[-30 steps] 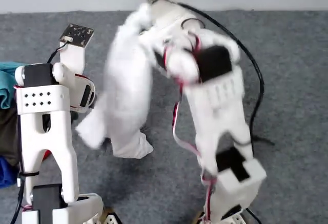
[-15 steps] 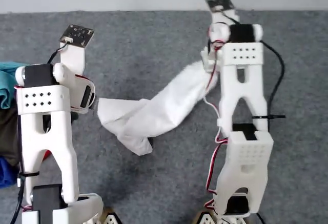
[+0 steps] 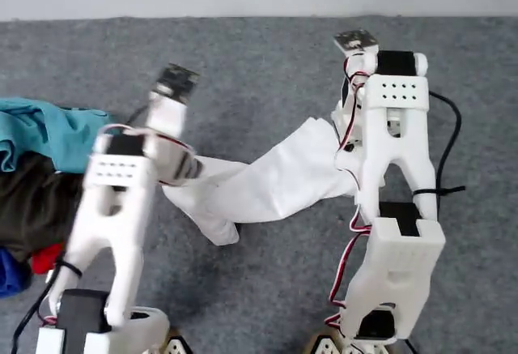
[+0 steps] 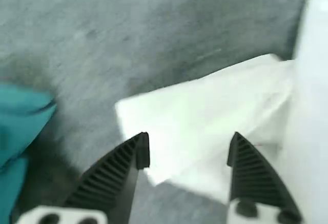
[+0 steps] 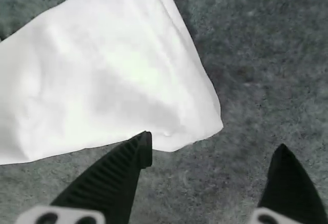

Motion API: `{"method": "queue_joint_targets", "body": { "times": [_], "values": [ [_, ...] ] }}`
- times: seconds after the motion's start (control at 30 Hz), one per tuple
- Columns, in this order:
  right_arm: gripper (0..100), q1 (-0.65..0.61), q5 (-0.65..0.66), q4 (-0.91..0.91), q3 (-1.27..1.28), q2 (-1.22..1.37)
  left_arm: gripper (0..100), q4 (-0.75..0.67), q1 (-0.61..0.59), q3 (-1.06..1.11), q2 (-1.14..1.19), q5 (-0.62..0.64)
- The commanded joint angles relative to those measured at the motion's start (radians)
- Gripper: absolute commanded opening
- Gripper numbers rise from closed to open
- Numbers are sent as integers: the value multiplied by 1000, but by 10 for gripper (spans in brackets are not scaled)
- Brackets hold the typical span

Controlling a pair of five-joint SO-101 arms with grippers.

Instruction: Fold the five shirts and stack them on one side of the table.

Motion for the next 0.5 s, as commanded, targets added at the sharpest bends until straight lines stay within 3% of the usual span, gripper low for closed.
{"method": "queue_joint_targets", "body": {
  "times": [0.0,0.13,0.47],
  "values": [
    [362,7,5,39,-5,-70,210,-92,14,42,-28,-9],
    [362,7,5,39,-5,-70,132,-121,-9,79,-25,-11],
    [362,2,3,39,-5,-70,128,-121,-14,93,-23,-12]
  ]
}}
